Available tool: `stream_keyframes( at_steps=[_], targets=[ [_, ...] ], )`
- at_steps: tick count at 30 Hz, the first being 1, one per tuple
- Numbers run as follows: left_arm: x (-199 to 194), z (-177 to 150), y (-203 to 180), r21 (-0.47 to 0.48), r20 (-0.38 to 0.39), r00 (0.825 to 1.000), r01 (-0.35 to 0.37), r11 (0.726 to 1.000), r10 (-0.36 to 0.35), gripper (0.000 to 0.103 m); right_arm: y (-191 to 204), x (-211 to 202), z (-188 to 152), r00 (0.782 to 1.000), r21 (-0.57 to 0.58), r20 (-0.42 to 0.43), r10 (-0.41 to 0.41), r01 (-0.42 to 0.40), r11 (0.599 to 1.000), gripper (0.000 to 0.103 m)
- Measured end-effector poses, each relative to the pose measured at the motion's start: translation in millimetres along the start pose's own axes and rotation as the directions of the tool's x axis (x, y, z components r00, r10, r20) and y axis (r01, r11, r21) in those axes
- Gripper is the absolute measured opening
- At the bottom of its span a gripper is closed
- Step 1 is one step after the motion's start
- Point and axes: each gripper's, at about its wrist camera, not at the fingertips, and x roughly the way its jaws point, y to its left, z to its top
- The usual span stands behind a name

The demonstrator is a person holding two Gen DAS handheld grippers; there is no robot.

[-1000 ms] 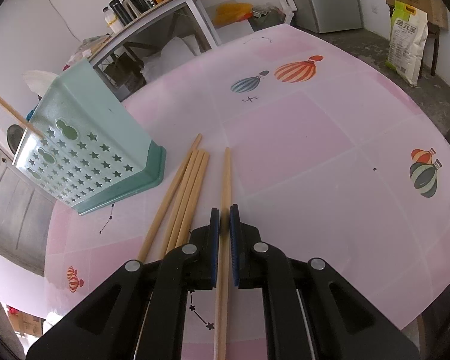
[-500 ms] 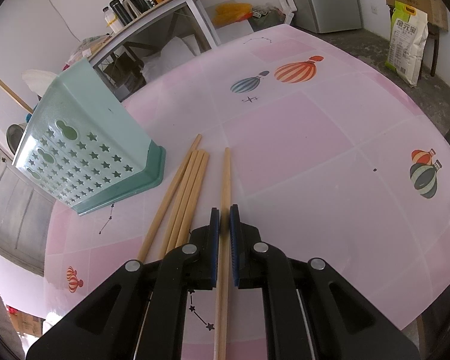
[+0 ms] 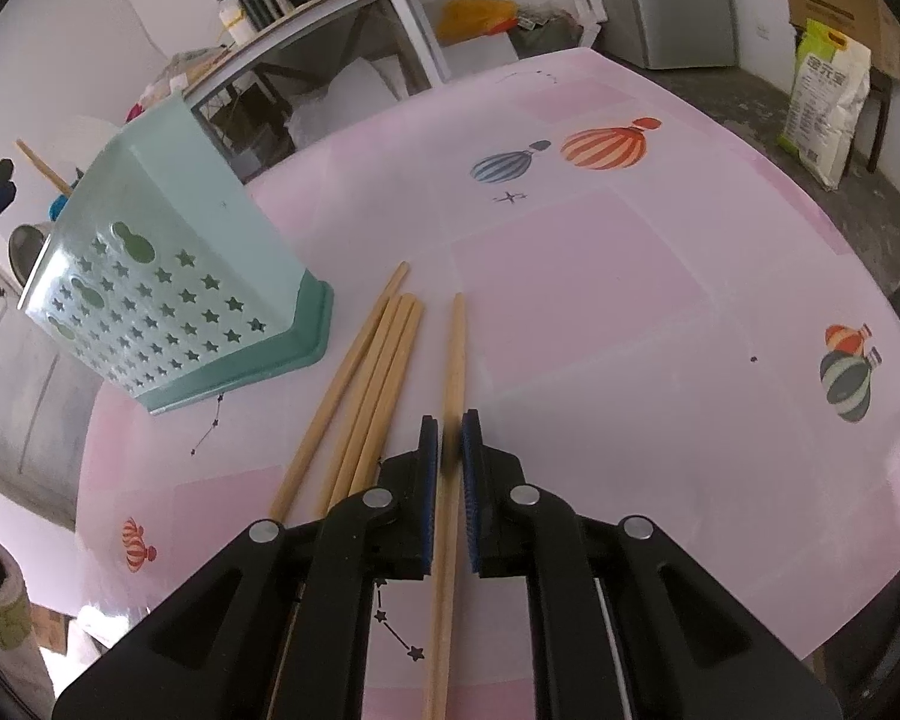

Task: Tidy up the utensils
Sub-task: 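Lift the chopstick with the left tool and drop it into the green holder, then lift the wooden chopstick with the right tool and drop it into the green holder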

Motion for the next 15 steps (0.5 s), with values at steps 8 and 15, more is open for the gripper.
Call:
stream_keyframes(
  at_steps=[8, 15],
  targets=[
    [-43.2, -12.9, 1.0, 0.03, 0.114, 0.993, -0.001, 1.0, -0.003, 0.036, 14.2, 5.8, 11.1, 0.997, -0.087, -0.019, -0.076, 0.074, 0.993, 0.025],
    [-64.5, -42.0, -11.4, 0.121, 0.04, 0.995, 0.083, 0.989, -0.089, 0.036, 26.1, 13.9, 19.6, 0.985, -0.196, -0.003, -0.173, 0.169, 0.966, 0.02]
  ],
)
